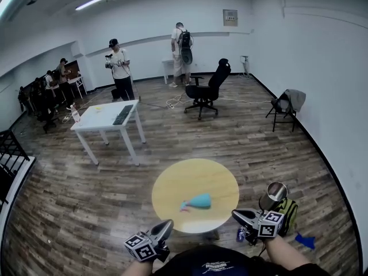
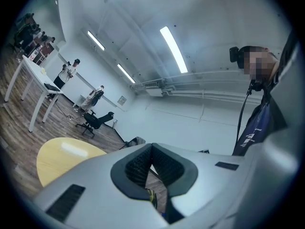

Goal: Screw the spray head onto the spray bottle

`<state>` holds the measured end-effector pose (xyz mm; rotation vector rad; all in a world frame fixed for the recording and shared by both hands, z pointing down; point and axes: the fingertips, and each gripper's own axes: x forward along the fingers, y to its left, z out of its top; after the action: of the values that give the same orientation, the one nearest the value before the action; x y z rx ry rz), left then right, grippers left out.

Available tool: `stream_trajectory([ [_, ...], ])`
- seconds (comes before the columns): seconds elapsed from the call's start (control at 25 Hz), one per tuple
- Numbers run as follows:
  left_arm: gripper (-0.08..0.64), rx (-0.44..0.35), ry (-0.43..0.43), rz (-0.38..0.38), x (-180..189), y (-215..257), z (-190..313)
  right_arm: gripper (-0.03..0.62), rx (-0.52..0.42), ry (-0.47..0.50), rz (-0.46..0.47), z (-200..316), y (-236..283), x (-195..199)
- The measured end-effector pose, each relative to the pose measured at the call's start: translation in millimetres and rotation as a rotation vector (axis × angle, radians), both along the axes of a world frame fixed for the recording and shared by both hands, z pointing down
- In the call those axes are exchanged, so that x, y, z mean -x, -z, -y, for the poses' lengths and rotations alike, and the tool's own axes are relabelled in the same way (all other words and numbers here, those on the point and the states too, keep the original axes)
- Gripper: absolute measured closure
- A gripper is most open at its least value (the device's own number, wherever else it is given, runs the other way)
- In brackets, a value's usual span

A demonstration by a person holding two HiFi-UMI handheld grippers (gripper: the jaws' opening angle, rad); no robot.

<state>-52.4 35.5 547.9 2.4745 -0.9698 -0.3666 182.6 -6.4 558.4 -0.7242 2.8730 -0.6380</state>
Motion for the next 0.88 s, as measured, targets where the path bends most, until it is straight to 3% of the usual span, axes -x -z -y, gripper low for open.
stream_trajectory([
  [0.2,0.549,0.031,0.001,-0.011,-41,-4,-7,0.544,-0.020,0.074,-0.069,-7,-13,-22],
  [0.32,0.549,0.047,-0.009,0.005,-56,-13,-5,0.492,-0.013,0.107,-0.087,-2,-24,-28],
  [0.56,0.549,0.072,0.005,-0.024,-28,-31,32,0.438,-0.007,0.124,-0.166,29,-52,-6],
  [0.72,0.549,0.068,-0.054,-0.059,2,-32,87,0.367,-0.048,0.113,-0.322,69,-70,37],
  [0.88,0.549,0.057,-0.144,-0.038,49,-41,149,0.290,-0.088,0.142,-0.577,108,-111,92],
])
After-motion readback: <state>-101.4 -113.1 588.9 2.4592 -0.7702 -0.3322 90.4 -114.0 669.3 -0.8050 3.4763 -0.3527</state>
